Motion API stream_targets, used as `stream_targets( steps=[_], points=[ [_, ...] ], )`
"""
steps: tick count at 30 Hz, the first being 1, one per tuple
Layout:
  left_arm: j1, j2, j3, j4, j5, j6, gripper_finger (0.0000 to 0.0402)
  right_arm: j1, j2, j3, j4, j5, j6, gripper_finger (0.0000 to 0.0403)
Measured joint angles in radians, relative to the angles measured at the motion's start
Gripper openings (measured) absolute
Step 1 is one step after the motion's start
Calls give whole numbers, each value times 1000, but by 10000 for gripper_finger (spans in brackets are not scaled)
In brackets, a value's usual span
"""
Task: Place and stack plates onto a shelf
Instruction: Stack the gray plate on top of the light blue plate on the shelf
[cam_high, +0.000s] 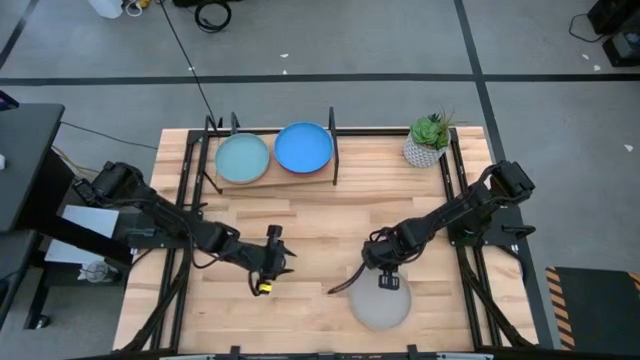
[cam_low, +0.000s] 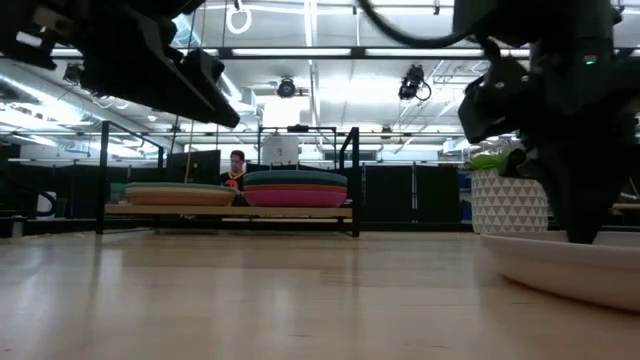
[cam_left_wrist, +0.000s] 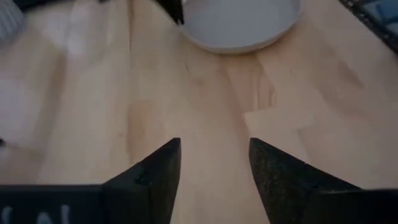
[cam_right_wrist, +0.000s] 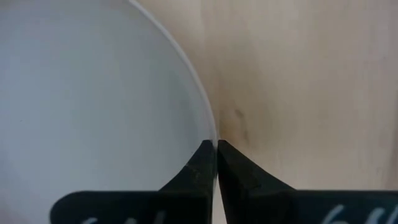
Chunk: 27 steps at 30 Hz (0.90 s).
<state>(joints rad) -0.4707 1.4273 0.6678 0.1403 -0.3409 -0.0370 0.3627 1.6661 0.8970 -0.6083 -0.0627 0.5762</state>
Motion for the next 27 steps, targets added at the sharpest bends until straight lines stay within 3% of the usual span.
stream_targets(
  steps=[5,13,20,27],
  points=[
    [-21,39,0,0,-56,217,219,-80,0,0,0,-39,-2,14],
    [-33,87,0,54,-136,493,208,-237,0,-1,-1,-159,-81,14],
    [-33,87,0,116,-240,575,210,-353,0,-1,-1,-262,-117,13],
    [-38,87,0,130,-244,585,263,-458,-2,-1,5,-369,-168,13]
  ],
)
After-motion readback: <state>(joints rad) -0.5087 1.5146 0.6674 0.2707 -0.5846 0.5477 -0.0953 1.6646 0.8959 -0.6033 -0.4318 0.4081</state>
